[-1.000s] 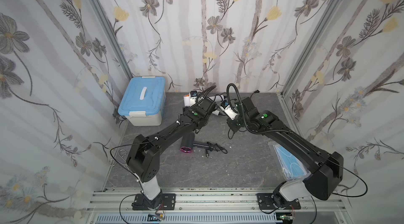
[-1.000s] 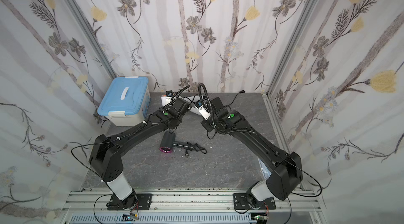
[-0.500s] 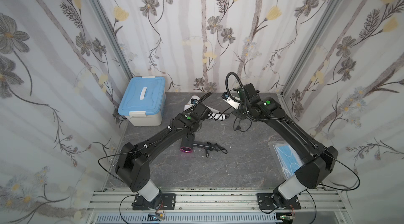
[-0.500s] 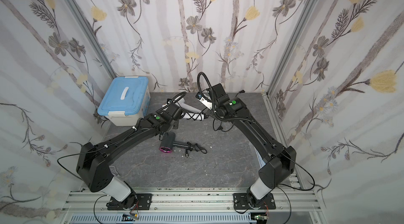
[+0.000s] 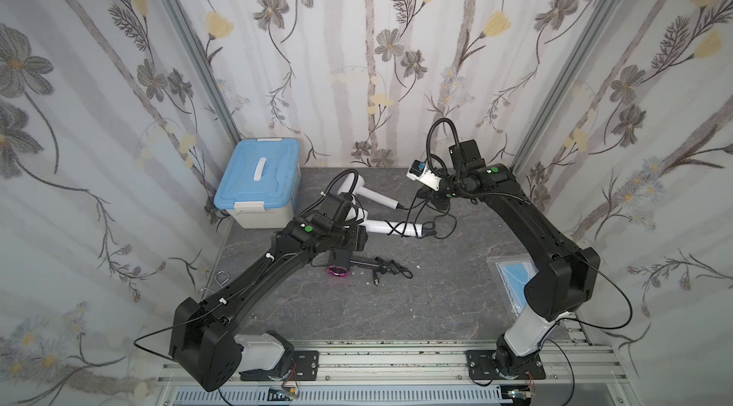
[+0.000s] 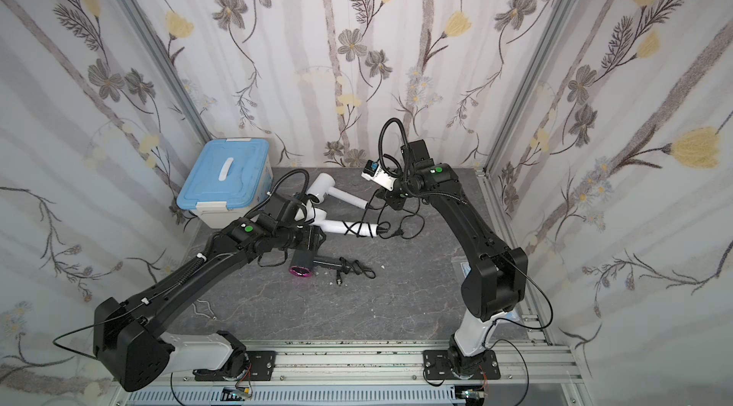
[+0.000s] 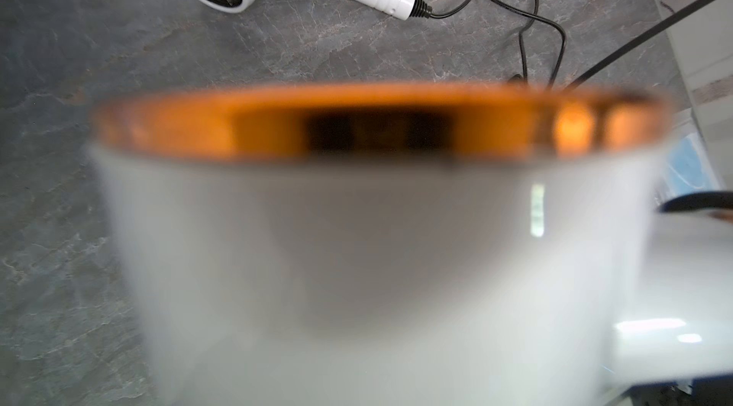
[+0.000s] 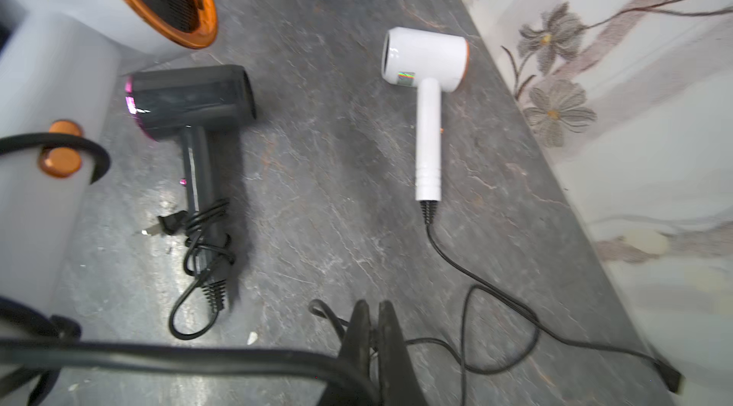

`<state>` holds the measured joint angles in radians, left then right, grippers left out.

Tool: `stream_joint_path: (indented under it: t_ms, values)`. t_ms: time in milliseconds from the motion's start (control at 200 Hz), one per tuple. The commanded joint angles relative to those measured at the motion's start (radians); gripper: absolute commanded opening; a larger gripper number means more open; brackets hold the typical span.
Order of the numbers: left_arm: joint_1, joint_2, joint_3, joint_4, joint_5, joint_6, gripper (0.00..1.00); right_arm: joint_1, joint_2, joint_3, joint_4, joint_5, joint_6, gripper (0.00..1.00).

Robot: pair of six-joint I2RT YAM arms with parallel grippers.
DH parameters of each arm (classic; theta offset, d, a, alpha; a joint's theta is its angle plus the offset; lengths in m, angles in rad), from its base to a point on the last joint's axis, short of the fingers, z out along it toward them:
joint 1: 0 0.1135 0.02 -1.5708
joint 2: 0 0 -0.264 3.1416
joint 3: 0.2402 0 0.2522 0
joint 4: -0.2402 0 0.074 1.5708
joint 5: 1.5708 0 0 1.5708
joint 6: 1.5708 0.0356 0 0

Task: Wrap the cord around the hair dryer
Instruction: Wrap the power cord around the hair dryer.

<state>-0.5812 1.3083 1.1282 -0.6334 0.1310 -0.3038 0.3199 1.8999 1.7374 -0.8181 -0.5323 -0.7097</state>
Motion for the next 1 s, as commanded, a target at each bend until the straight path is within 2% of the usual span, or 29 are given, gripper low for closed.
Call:
stream_joint_path:
  t_ms: [0, 100, 225, 365, 505, 679, 994]
  values:
    - [0.016, -0.036, -0.014, 0.075, 0.214, 0.014, 0.0, -0.03, 0.013, -0.012, 0.055, -0.281, -0.025, 0.01]
    - [0.025, -0.045, 0.008, 0.118, 0.157, -0.054, 0.0, -0.05, 0.025, -0.029, 0.059, -0.34, -0.006, 0.07]
    - [0.032, -0.091, 0.08, 0.147, 0.079, -0.115, 0.0, -0.055, 0.033, -0.051, 0.069, -0.415, 0.015, 0.2]
    - [0.029, -0.066, 0.208, 0.142, 0.064, -0.164, 0.0, -0.056, 0.006, -0.141, 0.186, -0.523, 0.096, 0.36]
    - [0.028, -0.043, 0.291, 0.089, 0.04, -0.179, 0.0, -0.056, -0.034, -0.23, 0.3, -0.526, 0.18, 0.47]
    - [0.028, -0.029, 0.313, 0.083, 0.033, -0.197, 0.0, -0.056, -0.071, -0.352, 0.418, -0.507, 0.259, 0.52]
    - [0.028, -0.029, 0.318, 0.099, 0.047, -0.234, 0.0, -0.045, -0.123, -0.6, 0.776, -0.54, 0.488, 0.57]
